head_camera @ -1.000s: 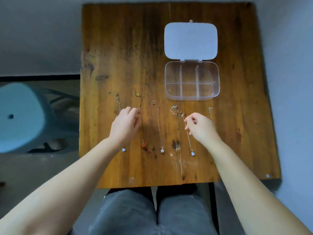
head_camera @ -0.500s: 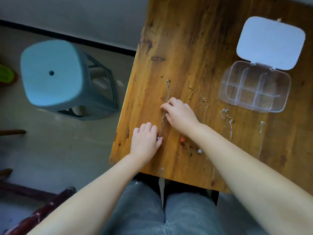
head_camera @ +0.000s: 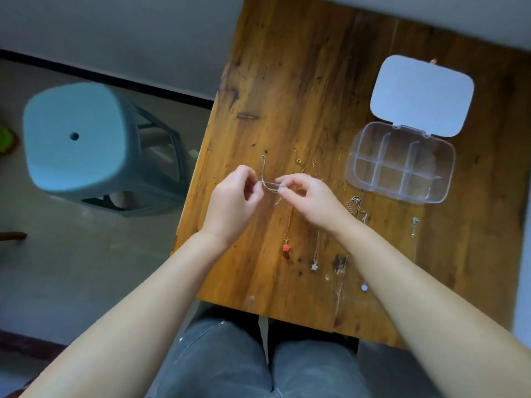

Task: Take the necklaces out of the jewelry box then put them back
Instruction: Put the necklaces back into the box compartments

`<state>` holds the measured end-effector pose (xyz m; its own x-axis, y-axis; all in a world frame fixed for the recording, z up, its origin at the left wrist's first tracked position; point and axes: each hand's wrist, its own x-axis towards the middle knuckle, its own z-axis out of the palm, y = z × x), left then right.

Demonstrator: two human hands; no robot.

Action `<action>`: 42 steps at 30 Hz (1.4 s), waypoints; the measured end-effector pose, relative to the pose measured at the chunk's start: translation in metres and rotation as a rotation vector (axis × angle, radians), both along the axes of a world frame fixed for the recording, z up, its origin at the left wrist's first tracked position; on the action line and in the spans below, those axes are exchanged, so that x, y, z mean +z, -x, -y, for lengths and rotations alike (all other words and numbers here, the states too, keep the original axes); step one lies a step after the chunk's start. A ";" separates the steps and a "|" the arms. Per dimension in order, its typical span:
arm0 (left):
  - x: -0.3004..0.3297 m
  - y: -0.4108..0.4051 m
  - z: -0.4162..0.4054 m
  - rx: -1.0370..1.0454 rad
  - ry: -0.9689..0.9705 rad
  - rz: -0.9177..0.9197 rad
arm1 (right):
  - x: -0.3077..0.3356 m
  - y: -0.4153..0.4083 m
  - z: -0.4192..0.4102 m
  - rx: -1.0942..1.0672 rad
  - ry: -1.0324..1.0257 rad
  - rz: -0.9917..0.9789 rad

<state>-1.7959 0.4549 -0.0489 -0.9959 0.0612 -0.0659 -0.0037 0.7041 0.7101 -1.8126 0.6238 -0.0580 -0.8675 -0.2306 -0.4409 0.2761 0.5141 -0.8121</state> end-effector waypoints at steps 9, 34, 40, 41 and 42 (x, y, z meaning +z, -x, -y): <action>0.015 0.048 -0.113 -0.112 -0.135 -0.005 | 0.068 0.032 -0.128 -0.796 0.796 0.161; -0.049 -0.055 -0.070 -0.045 0.367 0.247 | -0.010 0.002 -0.063 0.373 -0.334 -0.207; -0.063 -0.076 -0.046 -0.307 0.466 0.224 | -0.033 -0.024 -0.024 0.487 -0.434 -0.309; -0.063 -0.071 -0.042 -0.342 0.445 0.201 | -0.034 -0.028 -0.022 0.530 -0.455 -0.338; -0.063 -0.067 -0.039 -0.382 0.437 0.182 | -0.035 -0.032 -0.020 0.572 -0.476 -0.357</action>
